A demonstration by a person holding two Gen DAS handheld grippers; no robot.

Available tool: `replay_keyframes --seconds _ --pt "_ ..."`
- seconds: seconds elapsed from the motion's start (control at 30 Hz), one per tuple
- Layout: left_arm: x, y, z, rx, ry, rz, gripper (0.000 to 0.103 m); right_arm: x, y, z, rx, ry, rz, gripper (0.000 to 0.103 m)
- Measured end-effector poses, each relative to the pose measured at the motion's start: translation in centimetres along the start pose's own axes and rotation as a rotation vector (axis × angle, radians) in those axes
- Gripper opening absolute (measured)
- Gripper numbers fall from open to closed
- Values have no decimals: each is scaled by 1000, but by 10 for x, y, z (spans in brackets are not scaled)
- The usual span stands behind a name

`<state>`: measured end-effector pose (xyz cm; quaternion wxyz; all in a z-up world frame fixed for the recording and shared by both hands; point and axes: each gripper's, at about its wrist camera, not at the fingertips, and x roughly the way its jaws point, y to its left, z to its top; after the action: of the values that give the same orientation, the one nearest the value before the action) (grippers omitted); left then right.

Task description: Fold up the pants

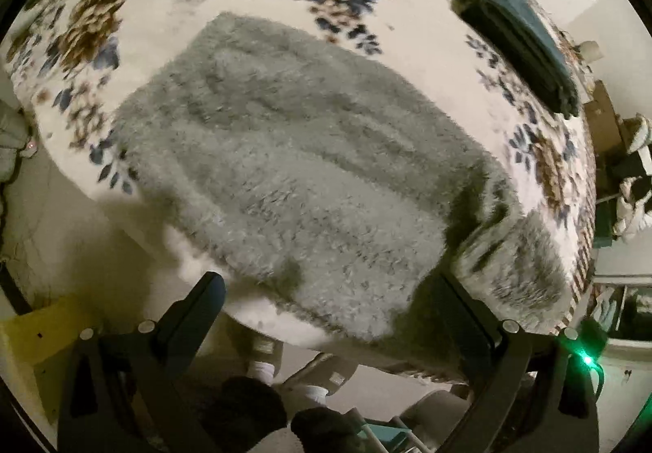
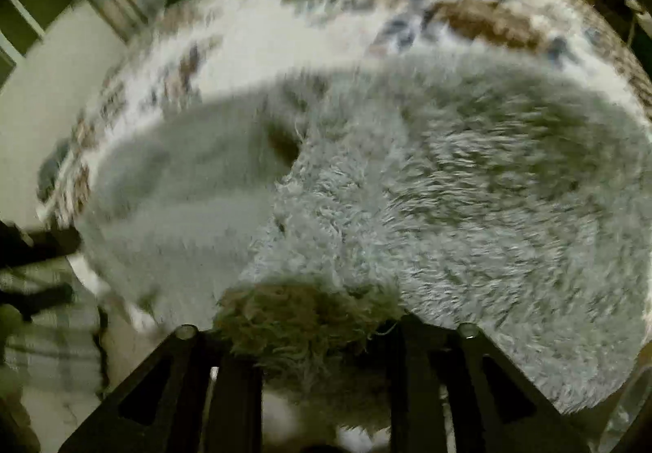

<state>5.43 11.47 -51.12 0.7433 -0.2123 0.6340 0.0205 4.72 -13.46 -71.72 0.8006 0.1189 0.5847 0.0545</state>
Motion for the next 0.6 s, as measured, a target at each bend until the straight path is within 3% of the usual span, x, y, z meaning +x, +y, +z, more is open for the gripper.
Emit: replay_keyframes --seconds 0.03,0.1,0.17,0.23,0.33,0.43,0.5,0.53,0.57,0.6 --pt "0 -5 2 17 -1 -8 103 5 -1 -2 3 63 33 58" --pt "-2 -22 5 69 -7 -39 103 0 -12 1 40 117 129 88" --pt "-1 -48 6 138 -21 -63 103 -25 -33 -1 118 107 218 90" --pt "5 -74 4 213 -15 -83 103 -53 -64 -2 214 88 248 91" --pt "29 -109 -2 291 26 -70 103 -82 -111 -8 312 58 175 91" --pt "61 -140 -12 372 65 -62 102 -93 -162 -14 382 46 49 91" --pt "85 -155 -19 444 92 -31 86 -94 -189 -14 442 46 18 92" --pt "100 -160 -23 474 114 -19 57 -94 -201 -15 475 44 16 92" --pt "112 -161 -26 488 137 -2 14 -92 -212 -13 498 43 11 92" --pt "123 -158 -29 483 162 -5 14 -88 -218 -13 517 43 10 92"
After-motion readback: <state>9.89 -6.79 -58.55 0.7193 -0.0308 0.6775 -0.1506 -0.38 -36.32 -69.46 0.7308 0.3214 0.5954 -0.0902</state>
